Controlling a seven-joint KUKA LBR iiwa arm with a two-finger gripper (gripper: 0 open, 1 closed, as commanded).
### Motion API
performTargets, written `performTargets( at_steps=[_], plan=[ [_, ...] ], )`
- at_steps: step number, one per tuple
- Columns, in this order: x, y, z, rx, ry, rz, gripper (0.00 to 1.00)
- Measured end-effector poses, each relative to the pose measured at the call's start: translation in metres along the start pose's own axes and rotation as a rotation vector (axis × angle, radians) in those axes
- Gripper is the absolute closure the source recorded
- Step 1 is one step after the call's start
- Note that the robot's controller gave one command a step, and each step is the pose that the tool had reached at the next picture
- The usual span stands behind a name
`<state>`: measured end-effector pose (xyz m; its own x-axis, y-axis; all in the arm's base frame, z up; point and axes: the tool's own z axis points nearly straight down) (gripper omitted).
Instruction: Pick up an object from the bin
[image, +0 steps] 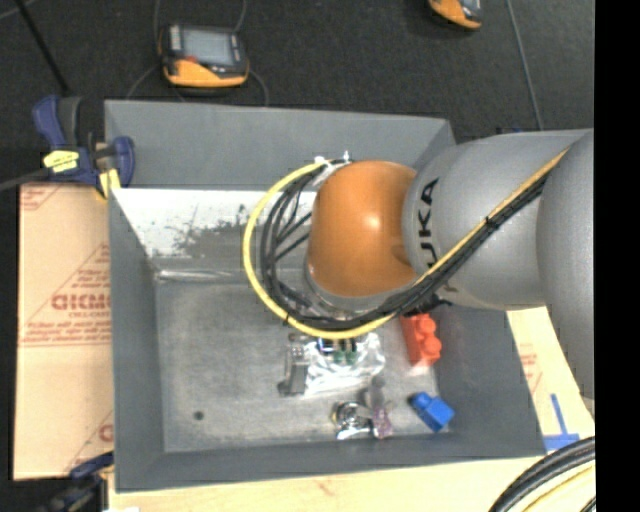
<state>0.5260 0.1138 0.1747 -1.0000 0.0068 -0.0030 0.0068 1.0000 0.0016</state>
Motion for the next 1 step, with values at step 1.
performTargets(
  at_steps=[1],
  plan=[
    [-0.0612,-0.0637,0.0257,0.005,-0.002,-0.05,0.0]
  ],
)
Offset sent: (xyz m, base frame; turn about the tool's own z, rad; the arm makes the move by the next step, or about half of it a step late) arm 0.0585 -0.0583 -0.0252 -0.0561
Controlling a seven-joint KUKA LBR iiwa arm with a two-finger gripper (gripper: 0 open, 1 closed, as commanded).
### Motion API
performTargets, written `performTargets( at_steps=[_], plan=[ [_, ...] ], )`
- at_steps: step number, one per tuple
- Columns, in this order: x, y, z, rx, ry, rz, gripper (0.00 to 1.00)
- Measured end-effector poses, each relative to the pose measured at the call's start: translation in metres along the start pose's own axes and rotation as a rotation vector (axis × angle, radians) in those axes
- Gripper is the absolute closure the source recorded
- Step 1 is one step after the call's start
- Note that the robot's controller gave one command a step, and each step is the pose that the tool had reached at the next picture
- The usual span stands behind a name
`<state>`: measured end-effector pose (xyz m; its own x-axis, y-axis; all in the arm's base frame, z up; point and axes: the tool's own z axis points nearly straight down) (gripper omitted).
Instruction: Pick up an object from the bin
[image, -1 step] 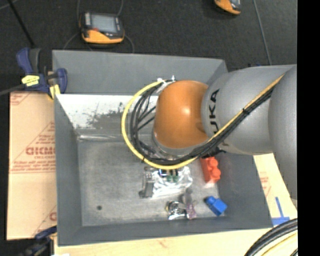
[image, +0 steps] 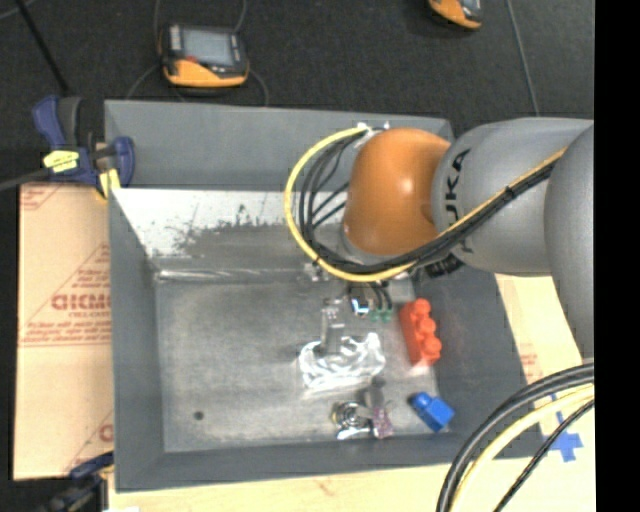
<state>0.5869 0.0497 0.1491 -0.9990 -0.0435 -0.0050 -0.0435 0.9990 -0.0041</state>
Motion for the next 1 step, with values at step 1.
performTargets(
  at_steps=[1],
  plan=[
    [0.0205,-0.0082,-0.002,-0.004,0.004,0.079,0.0]
  ],
)
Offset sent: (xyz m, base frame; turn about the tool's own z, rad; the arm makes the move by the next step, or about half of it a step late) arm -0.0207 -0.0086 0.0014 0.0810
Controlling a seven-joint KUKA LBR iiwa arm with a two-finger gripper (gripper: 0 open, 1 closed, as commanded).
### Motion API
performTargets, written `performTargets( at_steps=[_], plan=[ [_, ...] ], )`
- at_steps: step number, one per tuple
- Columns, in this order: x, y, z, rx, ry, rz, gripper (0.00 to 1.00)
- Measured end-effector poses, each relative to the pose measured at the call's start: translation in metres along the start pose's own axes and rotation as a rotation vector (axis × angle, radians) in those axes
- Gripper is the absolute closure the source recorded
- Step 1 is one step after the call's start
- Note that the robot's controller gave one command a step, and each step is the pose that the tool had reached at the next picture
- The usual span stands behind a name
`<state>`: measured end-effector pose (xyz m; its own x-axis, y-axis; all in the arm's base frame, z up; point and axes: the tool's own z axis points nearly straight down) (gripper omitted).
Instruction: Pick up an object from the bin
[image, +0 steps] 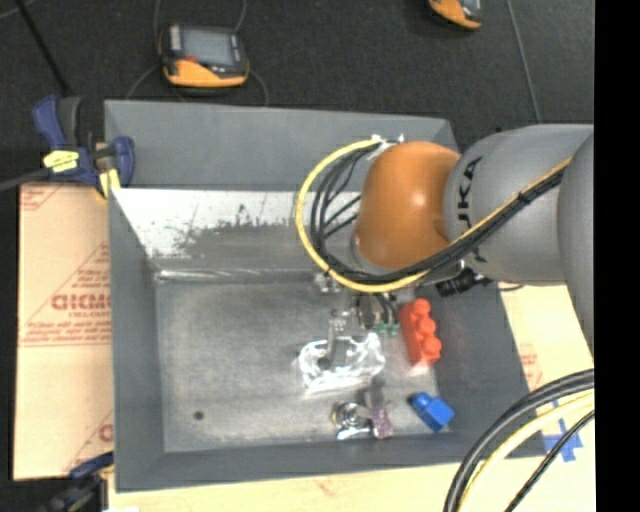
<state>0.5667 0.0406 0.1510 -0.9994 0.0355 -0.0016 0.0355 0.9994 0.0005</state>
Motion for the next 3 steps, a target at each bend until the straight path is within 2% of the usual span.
performTargets(
  at_steps=[1,2,3],
  plan=[
    [0.004,-0.001,0.061,0.001,0.011,-0.064,0.0],
    [0.035,-0.002,-0.014,0.001,-0.007,-0.102,0.0],
    [0.015,-0.001,0.005,-0.001,-0.005,-0.071,0.0]
  ],
)
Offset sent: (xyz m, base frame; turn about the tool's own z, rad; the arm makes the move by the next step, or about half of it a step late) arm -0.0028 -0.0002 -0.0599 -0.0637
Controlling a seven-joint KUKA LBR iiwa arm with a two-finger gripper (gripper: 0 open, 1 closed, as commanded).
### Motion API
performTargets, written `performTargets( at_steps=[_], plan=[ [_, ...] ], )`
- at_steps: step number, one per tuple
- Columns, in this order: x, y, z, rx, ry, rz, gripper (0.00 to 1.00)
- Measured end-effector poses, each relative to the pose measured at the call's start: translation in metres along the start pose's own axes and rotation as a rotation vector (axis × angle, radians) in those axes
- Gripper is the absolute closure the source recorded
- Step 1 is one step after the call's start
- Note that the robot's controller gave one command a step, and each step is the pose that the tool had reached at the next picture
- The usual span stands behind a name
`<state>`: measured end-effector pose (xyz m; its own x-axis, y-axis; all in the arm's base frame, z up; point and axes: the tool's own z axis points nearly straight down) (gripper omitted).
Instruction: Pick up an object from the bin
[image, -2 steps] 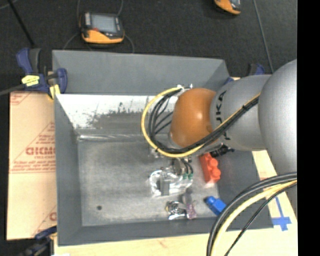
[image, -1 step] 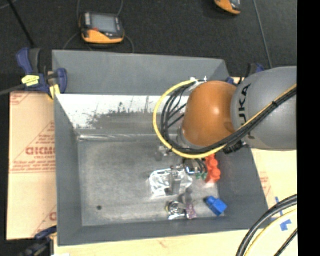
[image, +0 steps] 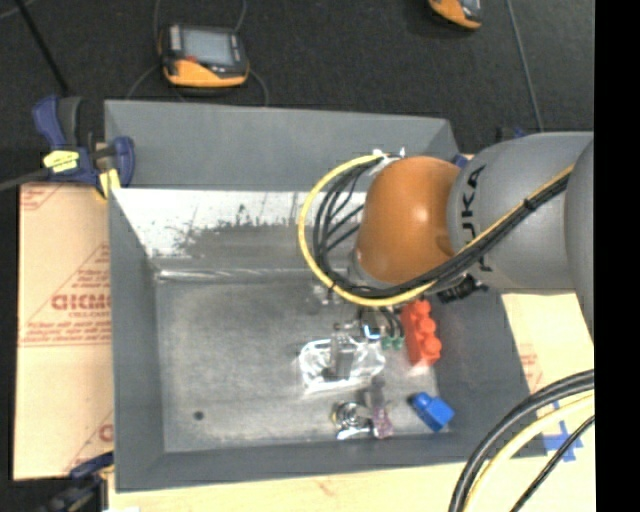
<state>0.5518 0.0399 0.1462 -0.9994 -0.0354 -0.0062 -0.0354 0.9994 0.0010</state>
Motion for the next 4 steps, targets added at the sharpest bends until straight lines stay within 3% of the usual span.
performTargets(
  at_steps=[2,3,4],
  plan=[
    [0.008,0.001,0.014,0.002,0.006,-0.114,0.0],
    [0.012,-0.001,0.004,0.0,0.003,-0.062,0.0],
    [-0.002,0.0,0.004,0.002,0.0,-0.108,0.0]
  ],
)
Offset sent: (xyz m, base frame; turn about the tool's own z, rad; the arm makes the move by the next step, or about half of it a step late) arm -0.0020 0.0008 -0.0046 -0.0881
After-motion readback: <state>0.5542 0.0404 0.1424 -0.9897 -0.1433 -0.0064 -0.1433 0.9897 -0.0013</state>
